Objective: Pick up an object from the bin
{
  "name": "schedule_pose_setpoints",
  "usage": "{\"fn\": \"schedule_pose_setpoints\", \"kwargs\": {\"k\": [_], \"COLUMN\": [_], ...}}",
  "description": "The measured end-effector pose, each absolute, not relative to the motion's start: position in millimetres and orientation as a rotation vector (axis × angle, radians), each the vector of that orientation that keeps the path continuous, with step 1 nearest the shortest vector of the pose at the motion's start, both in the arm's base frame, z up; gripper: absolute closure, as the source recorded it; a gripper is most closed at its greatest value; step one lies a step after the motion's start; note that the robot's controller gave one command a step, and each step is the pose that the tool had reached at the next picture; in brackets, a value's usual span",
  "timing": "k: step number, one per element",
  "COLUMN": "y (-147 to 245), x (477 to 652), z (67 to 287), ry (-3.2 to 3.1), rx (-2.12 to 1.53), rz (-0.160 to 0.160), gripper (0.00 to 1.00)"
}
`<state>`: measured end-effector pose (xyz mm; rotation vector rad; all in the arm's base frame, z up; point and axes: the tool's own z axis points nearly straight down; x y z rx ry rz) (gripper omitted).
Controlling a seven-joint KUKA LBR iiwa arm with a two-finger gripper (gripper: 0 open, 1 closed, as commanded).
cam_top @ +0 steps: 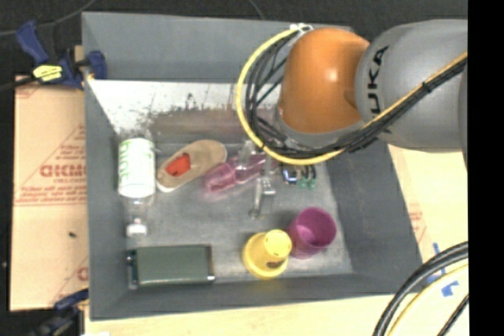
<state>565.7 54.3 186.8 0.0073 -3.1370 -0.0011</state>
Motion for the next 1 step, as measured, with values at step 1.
{"fn": "schedule_pose_setpoints", "kwargs": {"k": [1], "y": [54.1], "x": [567.3], "z": [191.3], "ry": [-3.145], "rx": [0.005], "rz": [-0.002], "gripper": [0.0]}}
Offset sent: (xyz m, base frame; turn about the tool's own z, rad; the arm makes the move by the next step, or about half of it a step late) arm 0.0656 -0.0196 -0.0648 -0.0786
